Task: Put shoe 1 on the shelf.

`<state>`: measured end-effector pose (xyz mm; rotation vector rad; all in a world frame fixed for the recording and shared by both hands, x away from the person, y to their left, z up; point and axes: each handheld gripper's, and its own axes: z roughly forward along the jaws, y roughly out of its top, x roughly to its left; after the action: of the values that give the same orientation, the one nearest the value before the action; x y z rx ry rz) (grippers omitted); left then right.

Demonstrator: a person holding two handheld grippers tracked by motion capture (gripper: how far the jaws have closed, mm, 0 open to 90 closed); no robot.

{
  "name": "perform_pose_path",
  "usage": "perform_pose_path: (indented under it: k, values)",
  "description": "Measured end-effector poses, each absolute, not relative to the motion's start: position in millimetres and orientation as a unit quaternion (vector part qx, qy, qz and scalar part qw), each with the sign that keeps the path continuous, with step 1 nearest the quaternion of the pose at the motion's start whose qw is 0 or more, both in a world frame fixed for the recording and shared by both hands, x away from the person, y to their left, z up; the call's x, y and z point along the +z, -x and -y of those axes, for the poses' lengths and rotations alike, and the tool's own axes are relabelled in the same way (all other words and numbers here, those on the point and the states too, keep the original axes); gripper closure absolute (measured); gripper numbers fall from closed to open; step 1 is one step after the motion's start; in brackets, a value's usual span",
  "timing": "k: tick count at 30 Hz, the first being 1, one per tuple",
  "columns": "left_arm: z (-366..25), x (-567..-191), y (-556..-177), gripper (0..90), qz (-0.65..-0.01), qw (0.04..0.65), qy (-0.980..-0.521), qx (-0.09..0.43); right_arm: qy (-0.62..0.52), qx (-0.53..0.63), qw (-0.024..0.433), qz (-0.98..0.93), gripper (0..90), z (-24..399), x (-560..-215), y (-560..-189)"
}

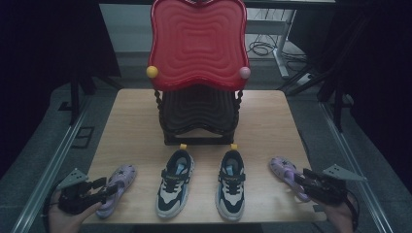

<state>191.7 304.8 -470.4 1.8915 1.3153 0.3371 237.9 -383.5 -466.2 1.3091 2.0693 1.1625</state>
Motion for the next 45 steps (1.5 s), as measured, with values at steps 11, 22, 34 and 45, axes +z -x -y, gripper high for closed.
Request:
perform_pose_path:
  k: [11,22,34,45]
  values:
    - [-302.5,-483.1,-175.3,50.9,-0.524,0.367,-0.757,0.131,-0.474,0.418,0.216,-0.744,51.5,385.0,-467.6,-237.4]
    - [-292.0,-499.3,-183.2,65.8,-0.514,0.328,-0.785,0.107,-0.483,0.407,0.213,-0.745,52.2,392.0,-471.0,-231.8]
    - [-289.8,-501.4,-186.3,75.7,-0.507,0.318,-0.794,0.102,-0.486,0.374,0.17,-0.771,56.7,392.7,-488.4,-235.7]
    - [-288.6,-499.9,-192.1,81.0,-0.493,0.311,-0.807,0.094,-0.488,0.333,0.144,-0.794,74.0,384.2,-501.1,-246.1]
